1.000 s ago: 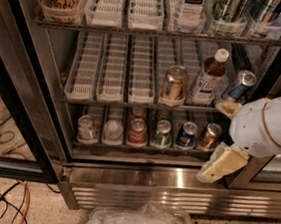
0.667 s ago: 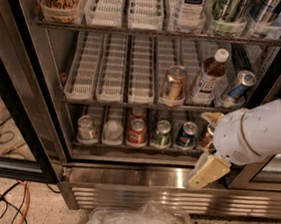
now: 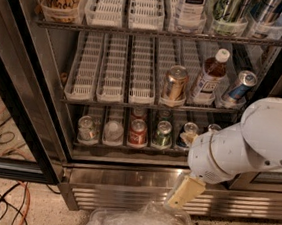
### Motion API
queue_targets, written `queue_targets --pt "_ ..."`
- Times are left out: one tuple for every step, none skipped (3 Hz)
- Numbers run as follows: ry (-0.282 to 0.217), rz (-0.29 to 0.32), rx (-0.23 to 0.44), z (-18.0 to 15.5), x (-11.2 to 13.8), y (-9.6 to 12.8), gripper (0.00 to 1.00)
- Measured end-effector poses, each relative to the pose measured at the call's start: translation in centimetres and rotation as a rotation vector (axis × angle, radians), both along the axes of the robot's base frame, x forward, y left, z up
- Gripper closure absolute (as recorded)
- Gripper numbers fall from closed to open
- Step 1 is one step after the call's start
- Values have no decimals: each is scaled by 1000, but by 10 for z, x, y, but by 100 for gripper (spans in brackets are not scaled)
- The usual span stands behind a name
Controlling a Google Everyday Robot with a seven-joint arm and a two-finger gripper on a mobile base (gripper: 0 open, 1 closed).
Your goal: Pick water bottle from bottom shelf of fridge
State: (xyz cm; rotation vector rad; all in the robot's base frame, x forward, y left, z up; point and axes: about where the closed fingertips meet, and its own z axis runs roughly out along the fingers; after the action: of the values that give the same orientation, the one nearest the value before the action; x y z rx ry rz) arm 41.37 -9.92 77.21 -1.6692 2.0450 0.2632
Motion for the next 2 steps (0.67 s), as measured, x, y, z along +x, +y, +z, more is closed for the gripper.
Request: queue_targets --pt "0 0 0 0 0 0 0" --pt "6 -38 58 -2 -1 2 0"
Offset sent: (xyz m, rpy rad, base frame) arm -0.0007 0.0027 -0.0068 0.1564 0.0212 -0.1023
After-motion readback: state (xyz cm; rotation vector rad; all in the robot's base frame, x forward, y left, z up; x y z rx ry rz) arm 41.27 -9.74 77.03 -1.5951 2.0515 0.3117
